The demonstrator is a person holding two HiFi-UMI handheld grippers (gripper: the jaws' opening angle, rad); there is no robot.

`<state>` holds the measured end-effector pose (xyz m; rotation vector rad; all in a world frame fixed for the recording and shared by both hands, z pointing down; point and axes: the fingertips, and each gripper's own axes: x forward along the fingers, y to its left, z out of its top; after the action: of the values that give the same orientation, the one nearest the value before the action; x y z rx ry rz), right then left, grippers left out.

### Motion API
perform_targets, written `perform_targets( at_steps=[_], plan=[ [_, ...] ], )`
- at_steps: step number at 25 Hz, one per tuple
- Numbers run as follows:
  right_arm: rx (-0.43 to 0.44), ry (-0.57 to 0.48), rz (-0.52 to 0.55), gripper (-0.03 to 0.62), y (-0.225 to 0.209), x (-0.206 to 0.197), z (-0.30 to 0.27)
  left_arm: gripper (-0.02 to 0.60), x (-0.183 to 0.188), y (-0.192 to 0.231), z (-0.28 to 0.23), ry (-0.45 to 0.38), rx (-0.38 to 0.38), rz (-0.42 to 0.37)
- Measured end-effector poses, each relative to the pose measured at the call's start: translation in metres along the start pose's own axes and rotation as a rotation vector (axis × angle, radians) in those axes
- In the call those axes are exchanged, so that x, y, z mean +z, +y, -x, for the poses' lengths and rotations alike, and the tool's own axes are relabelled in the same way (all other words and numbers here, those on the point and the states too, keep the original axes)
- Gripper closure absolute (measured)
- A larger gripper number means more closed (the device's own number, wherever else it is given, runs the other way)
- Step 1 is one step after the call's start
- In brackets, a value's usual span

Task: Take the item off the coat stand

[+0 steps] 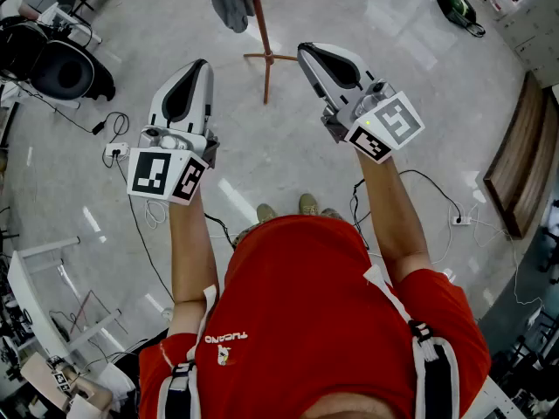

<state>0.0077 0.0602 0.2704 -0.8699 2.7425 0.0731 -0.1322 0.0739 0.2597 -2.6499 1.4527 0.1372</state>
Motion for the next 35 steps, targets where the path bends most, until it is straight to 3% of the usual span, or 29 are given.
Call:
perform_targets(
  at_steps=[9, 24, 35],
  plan=[
    [-0.005, -0.005, -0.005, 0.569, -0.012, 0.006, 0.009, 0.572, 0.001, -0.010, -0.008, 0.001, 0.018, -0.006],
    [-0.008, 0.019, -0.060, 0.562, -0.088, -0.008, 0.013, 0.572, -0.019, -0.023, -0.059, 0.039, 0.067, -0.017],
    [-0.018, 0.112, -0.061, 0.405, -0.162, -0.059, -0.070, 0.572, -0.043, 0.053, -0.126, 0.022, 0.056, -0.008]
  ],
)
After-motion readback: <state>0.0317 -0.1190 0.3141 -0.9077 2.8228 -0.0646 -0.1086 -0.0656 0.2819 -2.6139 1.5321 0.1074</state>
